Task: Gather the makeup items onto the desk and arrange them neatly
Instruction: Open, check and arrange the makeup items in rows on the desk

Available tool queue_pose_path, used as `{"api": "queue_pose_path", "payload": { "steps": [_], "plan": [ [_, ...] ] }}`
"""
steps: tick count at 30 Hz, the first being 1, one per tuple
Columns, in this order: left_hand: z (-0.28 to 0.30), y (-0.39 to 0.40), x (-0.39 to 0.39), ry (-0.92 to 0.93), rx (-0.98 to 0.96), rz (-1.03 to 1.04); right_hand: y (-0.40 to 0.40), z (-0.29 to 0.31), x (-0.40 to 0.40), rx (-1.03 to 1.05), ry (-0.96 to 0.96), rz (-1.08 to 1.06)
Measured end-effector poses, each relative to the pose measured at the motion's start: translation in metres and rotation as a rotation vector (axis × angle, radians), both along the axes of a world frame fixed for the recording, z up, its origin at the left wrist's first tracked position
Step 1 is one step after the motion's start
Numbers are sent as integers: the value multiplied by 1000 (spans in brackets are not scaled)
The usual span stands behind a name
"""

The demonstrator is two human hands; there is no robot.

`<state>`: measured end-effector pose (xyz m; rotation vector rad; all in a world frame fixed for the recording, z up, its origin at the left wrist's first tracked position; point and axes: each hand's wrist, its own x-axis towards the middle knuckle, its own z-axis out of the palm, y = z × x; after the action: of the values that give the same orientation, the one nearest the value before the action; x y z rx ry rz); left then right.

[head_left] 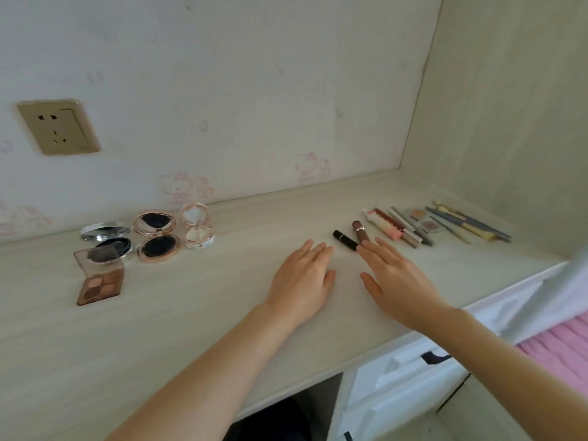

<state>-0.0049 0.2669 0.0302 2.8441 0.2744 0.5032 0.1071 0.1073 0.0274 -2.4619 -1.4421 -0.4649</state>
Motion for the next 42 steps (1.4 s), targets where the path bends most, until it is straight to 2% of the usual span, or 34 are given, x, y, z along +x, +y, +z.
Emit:
{"api": "queue_pose_path", "payload": {
  "steps": [6, 11, 15, 22, 27, 31, 36, 42],
  "plan": [
    [10, -27, 71, 14, 91, -114, -42, 6, 51, 29, -48, -96],
    [18, -38, 131, 41, 132, -180, -63, 11, 98, 33, -3, -147],
    [22, -43, 174, 115, 173, -224, -68, 14, 125, -48, 32, -232],
    [25, -42, 230, 219, -45, -138, -56, 21, 171, -139, 120, -291],
    [21, -39, 261, 184, -84, -82, -40, 23, 188, -143, 229, -340],
    [22, -42, 279, 259, -84, -45, -30, 20, 195, -119, 295, -401],
    [18, -46, 290, 294, -159, -33, -19, 18, 202, -145, 273, -499],
    [19, -52, 288, 199, -377, -12, -9, 17, 205, -157, 240, -592]
  ]
}}
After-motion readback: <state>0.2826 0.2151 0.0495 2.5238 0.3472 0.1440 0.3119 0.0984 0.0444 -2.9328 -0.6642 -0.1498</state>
